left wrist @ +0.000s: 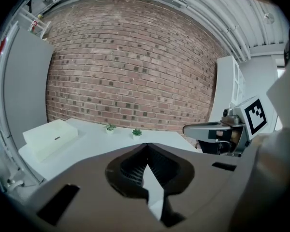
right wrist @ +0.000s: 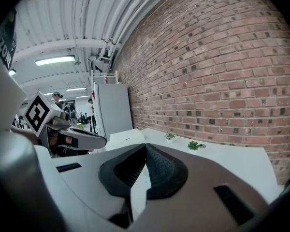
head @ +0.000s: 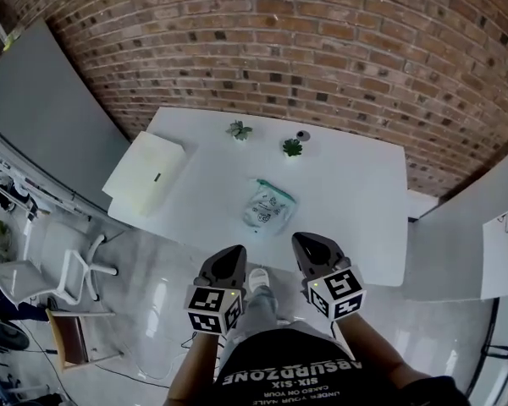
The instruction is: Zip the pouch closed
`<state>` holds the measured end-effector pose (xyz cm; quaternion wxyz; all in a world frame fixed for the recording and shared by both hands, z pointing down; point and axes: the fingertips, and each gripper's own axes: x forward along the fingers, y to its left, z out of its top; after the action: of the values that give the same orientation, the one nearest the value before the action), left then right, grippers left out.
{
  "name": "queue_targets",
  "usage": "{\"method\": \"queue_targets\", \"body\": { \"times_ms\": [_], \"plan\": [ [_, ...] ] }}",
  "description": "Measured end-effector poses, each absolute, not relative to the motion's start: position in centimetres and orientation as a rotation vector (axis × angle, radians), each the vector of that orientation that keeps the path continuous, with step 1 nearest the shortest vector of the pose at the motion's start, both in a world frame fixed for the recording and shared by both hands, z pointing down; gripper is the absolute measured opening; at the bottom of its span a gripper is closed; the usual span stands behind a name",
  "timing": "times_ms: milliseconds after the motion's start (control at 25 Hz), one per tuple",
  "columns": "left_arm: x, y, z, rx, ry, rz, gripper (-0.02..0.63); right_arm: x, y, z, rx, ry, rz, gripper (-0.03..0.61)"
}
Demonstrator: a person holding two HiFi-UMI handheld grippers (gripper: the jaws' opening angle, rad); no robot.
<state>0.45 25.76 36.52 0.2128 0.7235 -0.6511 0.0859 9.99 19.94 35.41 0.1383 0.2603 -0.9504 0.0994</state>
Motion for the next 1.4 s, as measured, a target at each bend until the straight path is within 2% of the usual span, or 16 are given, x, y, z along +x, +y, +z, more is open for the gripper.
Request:
{"method": "queue_targets", "body": {
  "times_ms": [400, 560, 760, 960, 1400],
  "plan": [
    [-4.2, 17.5, 37.0, 2.035, -1.746, 0.269, 0.006, 5.1, 12.9, 36.8, 0.703, -2.696, 0.364, 0.005],
    [-5.4, 14.8, 37.4, 2.063, -1.711, 0.291, 0.009, 3.7, 10.5, 37.4, 0.706, -2.673, 0.377, 0.068],
    [-6.2, 12.2, 38.3, 2.102, -1.646, 0.348, 0.086, 2.9, 7.9, 38.2, 0.744, -2.643, 0.391, 0.077],
    [-7.8, 9.7, 39.4, 2.128, -1.575, 0.399, 0.128, 1.7, 5.9, 38.9, 0.742, -2.625, 0.387, 0.078],
    [-9.2, 5.5, 41.9, 2.204, -1.448, 0.546, 0.14, -0.1, 3.1, 41.3, 0.699, -2.565, 0.36, 0.089]
  ]
}}
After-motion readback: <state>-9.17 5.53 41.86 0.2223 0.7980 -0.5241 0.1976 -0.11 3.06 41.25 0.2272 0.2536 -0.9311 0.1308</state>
